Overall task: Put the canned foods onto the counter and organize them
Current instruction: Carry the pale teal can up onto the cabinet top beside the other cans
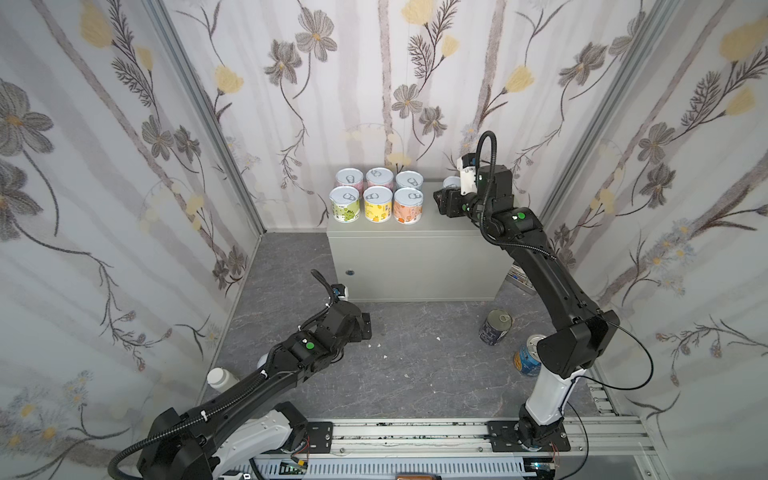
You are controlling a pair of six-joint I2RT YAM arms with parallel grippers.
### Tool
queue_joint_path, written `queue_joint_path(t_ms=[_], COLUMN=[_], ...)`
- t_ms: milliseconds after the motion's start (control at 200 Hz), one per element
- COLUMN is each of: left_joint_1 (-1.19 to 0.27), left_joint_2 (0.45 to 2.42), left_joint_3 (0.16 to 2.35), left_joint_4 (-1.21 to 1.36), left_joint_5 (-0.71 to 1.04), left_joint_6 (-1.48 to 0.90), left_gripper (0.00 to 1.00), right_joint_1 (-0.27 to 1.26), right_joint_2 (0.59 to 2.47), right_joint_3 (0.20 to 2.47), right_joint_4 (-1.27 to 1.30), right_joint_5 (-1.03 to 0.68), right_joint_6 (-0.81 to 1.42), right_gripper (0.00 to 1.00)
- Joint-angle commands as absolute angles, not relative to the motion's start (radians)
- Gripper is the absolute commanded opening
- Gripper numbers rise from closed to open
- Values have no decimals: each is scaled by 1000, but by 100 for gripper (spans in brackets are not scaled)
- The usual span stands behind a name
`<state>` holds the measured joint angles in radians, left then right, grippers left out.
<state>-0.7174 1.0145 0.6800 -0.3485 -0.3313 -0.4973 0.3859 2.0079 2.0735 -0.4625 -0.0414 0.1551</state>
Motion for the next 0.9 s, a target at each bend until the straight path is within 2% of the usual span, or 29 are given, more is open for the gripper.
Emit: queue_joint_path(t_ms=[0,315,440,894], left_joint_1=[-717,-716,-716,-716], left_joint_2=[1024,1022,1019,982], left_joint_3=[679,672,670,652], left_joint_4=[-322,-322,-322,-324], left_joint_5=[-343,-341,-339,-328], left_joint_6=[-499,-508,-509,-519], left_gripper=[100,100,100,100], right_joint_1=[385,385,385,380], right_joint_2=[2036,2120,2141,2109], right_joint_3=[2107,2184,2206,2211], right_joint_4=[-433,-436,-433,-384], right_joint_5=[-30,-45,-48,-84], right_joint_6=[134,134,134,139], right_gripper=[59,64,72,86])
